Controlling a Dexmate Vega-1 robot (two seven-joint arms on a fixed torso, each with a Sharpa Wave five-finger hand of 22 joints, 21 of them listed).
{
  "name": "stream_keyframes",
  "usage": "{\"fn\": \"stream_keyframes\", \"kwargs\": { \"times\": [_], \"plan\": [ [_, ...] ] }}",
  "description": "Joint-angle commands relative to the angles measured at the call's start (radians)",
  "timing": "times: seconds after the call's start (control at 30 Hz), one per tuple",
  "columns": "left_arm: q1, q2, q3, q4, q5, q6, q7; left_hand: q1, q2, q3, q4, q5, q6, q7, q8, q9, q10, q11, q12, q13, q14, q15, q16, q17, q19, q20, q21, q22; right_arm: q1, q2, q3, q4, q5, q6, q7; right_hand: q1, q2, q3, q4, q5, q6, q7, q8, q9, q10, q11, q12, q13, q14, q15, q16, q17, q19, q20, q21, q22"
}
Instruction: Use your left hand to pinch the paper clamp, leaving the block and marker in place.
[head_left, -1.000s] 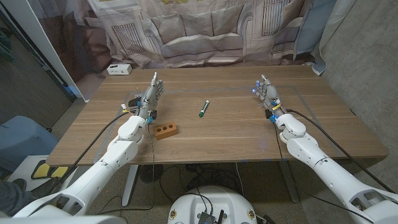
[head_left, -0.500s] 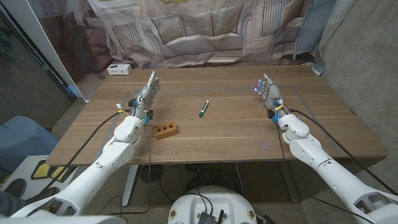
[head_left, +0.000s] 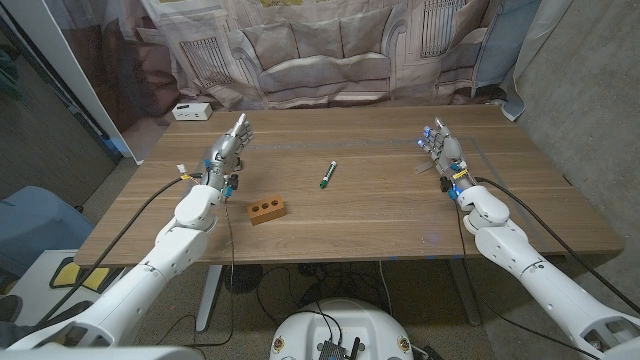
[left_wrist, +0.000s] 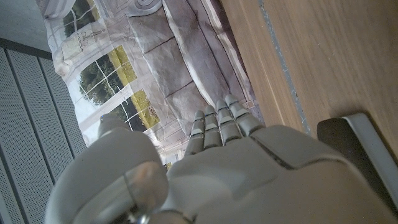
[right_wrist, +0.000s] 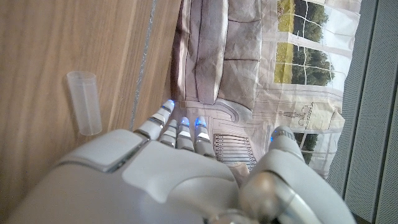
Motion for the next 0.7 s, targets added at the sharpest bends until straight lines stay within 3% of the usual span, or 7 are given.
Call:
{"fn": "stream_keyframes", "kwargs": {
  "times": [0.03, 0.37, 0.7],
  "plan": [
    [0.066, 0.058, -0.044, -0.100, 0.032, 0.030, 0.065, 0.014, -0.004, 0.000, -0.010, -0.001, 0.015, 0.000, 0.002, 0.005, 0.014, 0.001, 0.005, 0.006, 0.017, 0.000, 0.006, 0.001, 0.010, 0.005, 0.005, 0.005, -0.028, -0.008, 0.019, -0.035, 0.020, 0.015, 0.007, 0.007, 0.001, 0.008, -0.004, 0.000, 0.006, -0.003, 0.003, 0.005, 0.001, 0.000, -0.002, 0.005, -0.007, 0.001, -0.002, 0.005, 0.005, 0.000, 0.005, 0.001],
    [0.098, 0.111, -0.110, -0.115, 0.046, -0.008, 0.060, 0.023, -0.007, 0.004, -0.018, -0.002, 0.029, -0.002, 0.001, 0.005, 0.024, 0.000, 0.004, 0.006, 0.025, -0.001, 0.002, 0.001, 0.023, 0.011, 0.005, 0.005, -0.074, -0.007, 0.010, -0.128, -0.026, 0.013, -0.073, 0.011, 0.002, 0.009, -0.006, -0.001, 0.015, 0.000, 0.005, 0.005, 0.009, 0.000, 0.001, 0.005, 0.005, 0.003, 0.003, 0.004, 0.017, 0.004, 0.010, 0.001],
    [0.105, 0.141, -0.153, -0.105, 0.106, -0.031, 0.093, 0.027, -0.009, 0.006, -0.022, -0.002, 0.035, -0.002, -0.001, 0.005, 0.029, 0.001, 0.002, 0.006, 0.033, 0.001, 0.001, 0.001, 0.032, 0.017, 0.005, 0.005, -0.097, -0.011, 0.010, -0.149, -0.056, 0.055, -0.074, 0.016, 0.002, 0.008, -0.010, -0.002, 0.013, -0.007, 0.002, 0.005, 0.029, -0.006, 0.006, 0.005, 0.040, 0.001, 0.015, 0.004, 0.059, 0.008, 0.023, 0.000]
  ]
}}
